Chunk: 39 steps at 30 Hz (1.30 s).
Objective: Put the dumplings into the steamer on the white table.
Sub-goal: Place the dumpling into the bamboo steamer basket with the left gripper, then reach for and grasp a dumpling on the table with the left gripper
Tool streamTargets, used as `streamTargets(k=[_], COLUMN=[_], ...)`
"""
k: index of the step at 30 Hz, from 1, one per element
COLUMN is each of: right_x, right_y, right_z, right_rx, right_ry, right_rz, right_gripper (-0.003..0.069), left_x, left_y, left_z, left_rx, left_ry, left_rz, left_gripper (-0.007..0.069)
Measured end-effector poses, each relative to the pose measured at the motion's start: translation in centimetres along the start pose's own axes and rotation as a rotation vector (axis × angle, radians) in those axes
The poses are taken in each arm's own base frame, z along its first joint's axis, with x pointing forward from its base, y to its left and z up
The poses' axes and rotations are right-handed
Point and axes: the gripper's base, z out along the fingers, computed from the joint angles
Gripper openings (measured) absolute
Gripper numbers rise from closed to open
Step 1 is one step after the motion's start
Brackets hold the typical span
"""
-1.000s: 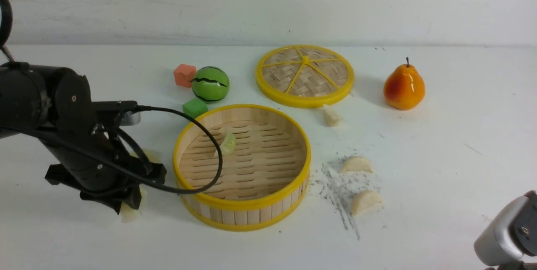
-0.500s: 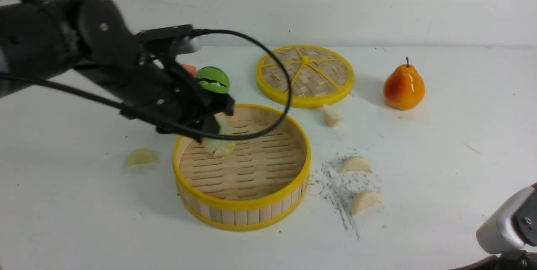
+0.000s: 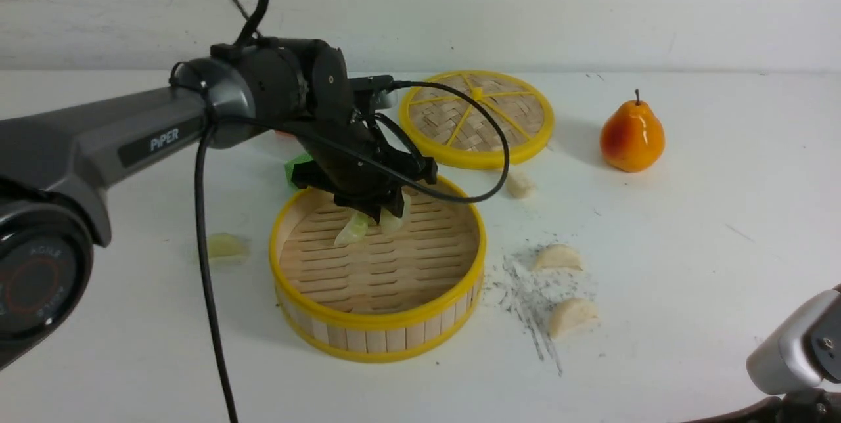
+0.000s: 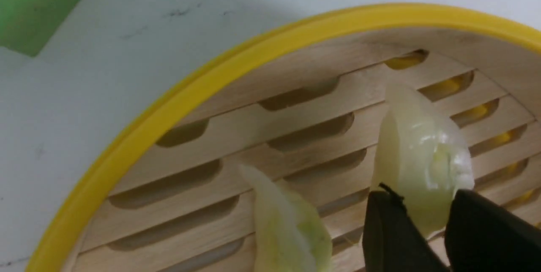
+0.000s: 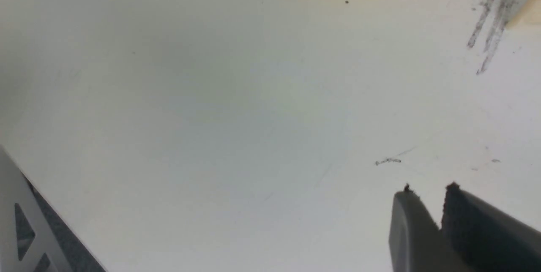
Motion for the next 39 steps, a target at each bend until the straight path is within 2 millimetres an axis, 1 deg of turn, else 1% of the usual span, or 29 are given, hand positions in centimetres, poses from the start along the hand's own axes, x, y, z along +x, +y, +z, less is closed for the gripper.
streamTargets(k=[2,4,7,9,10,11,12,13,15,17,18,19,21,22,23,27,28,30,31,35,39], right_x=[0.0,0.0,0.0,0.0,0.0,0.0,0.0,0.0,0.0,0.0,0.0,0.0,0.1,0.1,0.1,0.1,0.1,0.1,0.1,0.0,0.1], right_y=[0.0,0.0,0.0,0.0,0.0,0.0,0.0,0.0,0.0,0.0,0.0,0.0,0.0,0.1,0.1,0.1,0.1,0.1,0.1,0.0,-0.1], right_z=[0.0,0.0,0.0,0.0,0.0,0.0,0.0,0.0,0.0,0.0,0.0,0.0,0.0,0.0,0.0,0.0,0.0,0.0,0.0,0.0,0.0], right_rx=[0.0,0.0,0.002,0.003,0.003,0.003,0.003,0.002,0.0,-0.001,-0.003,-0.004,-0.005,-0.006,-0.006,-0.006,-0.006,-0.006,-0.006,-0.002,0.006], right_ry=[0.0,0.0,-0.002,-0.002,-0.002,-0.002,-0.001,0.001,0.003,0.003,0.003,0.005,0.006,0.007,0.007,0.007,0.007,0.007,0.007,0.005,0.006], right_rz=[-0.001,-0.002,-0.002,-0.002,-0.002,-0.002,-0.003,-0.004,-0.004,-0.003,-0.001,-0.001,-0.001,-0.002,-0.002,-0.002,-0.002,-0.002,-0.002,-0.004,-0.014], right_gripper=[0.0119,0.0121,0.0123,0.0125,0.0126,0.0127,0.0128,0.0129,0.013,0.0132,0.0132,0.0133,0.0134,0.0134,0.0134,0.0135,0.0135,0.0135,0.0135,0.0135,0.0135], left_x=[0.0,0.0,0.1,-0.1,-0.3,-0.4,-1.0,-1.2,-2.2,-2.9,-3.3,-3.5,-3.7,-3.6,-3.5,-2.2,-1.9,-1.4,-1.3,-1.0,-0.1], left_y=[-0.1,-0.3,-0.4,-0.6,-0.8,-0.8,-1.0,-1.0,-1.0,-0.4,0.4,1.2,3.4,4.9,6.9,11.4,12.2,13.1,13.2,13.5,14.3], left_z=[0.0,-0.1,-0.1,-0.8,-1.5,-1.6,-3.5,-4.2,-7.1,-9.6,-10.8,-11.5,-12.1,-12.0,-11.5,-9.1,-8.5,-7.4,-7.2,-4.9,-2.2], left_rx=[0.011,0.025,0.036,0.039,0.037,0.035,0.014,-0.001,-0.071,-0.173,-0.234,-0.289,-0.359,-0.379,-0.387,-0.334,-0.312,-0.277,-0.273,-0.229,-0.209], left_ry=[0.002,0.009,0.025,0.041,0.045,0.044,0.031,0.026,-0.022,-0.056,-0.07,-0.068,-0.037,-0.002,0.051,0.207,0.227,0.247,0.248,0.276,0.342], left_rz=[-0.011,-0.026,-0.039,-0.035,-0.026,-0.023,0.014,0.033,0.124,0.216,0.248,0.263,0.244,0.22,0.187,0.167,0.18,0.228,0.24,0.363,0.424], left_gripper=[0.0167,0.0196,0.0279,0.0332,0.036,0.036,0.0377,0.038,0.0386,0.0385,0.0387,0.0388,0.0388,0.0388,0.0388,0.0388,0.0388,0.0388,0.0388,0.0388,0.0388])
